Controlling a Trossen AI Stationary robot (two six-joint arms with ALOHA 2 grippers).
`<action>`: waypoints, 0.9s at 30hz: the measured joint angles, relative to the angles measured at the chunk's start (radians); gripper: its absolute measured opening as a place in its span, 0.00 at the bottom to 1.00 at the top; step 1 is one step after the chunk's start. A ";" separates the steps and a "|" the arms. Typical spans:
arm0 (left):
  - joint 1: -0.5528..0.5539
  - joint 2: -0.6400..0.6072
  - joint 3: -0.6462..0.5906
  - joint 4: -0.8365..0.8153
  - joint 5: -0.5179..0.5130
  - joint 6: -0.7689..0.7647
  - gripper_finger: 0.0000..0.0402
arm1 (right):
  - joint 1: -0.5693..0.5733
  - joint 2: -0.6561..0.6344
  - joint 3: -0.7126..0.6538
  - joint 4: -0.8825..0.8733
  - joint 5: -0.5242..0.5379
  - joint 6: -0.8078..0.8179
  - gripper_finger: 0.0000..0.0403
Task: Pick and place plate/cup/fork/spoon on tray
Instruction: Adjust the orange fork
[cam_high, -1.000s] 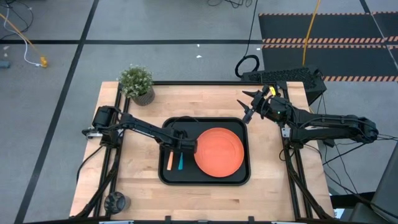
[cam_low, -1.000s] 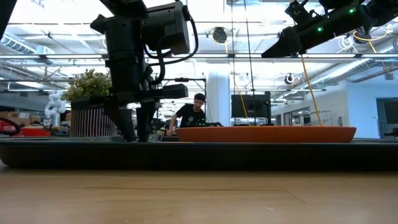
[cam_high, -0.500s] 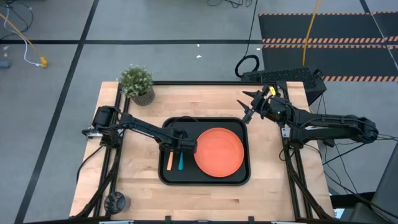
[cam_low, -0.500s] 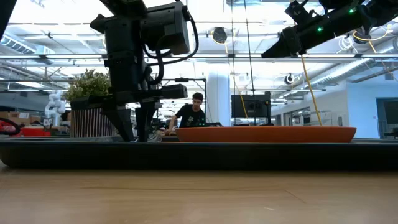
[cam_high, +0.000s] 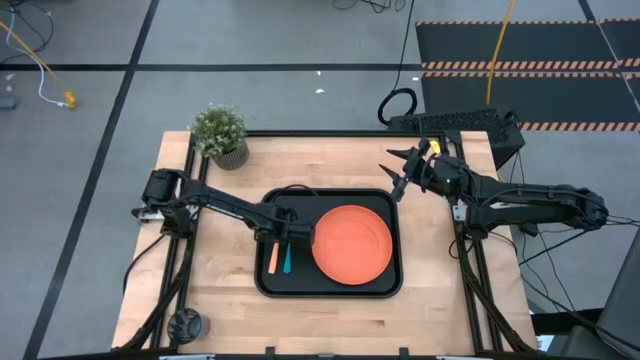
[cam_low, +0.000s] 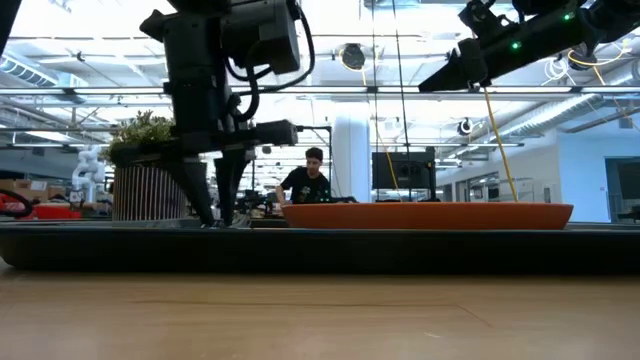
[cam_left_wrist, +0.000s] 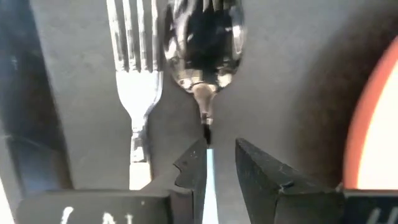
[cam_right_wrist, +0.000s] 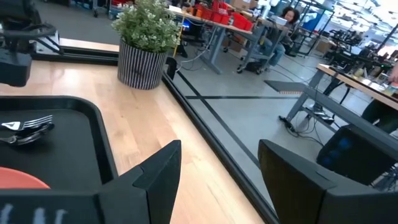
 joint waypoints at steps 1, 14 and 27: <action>0.000 0.000 -0.001 -0.005 0.000 0.000 0.22 | 0.000 0.000 0.000 0.000 0.000 0.001 0.52; 0.000 -0.042 -0.001 -0.085 -0.004 0.006 0.22 | 0.000 -0.001 0.000 -0.001 0.000 -0.003 0.52; -0.021 -0.033 -0.001 -0.138 -0.004 -0.029 0.22 | 0.000 -0.001 0.000 -0.004 0.000 -0.001 0.52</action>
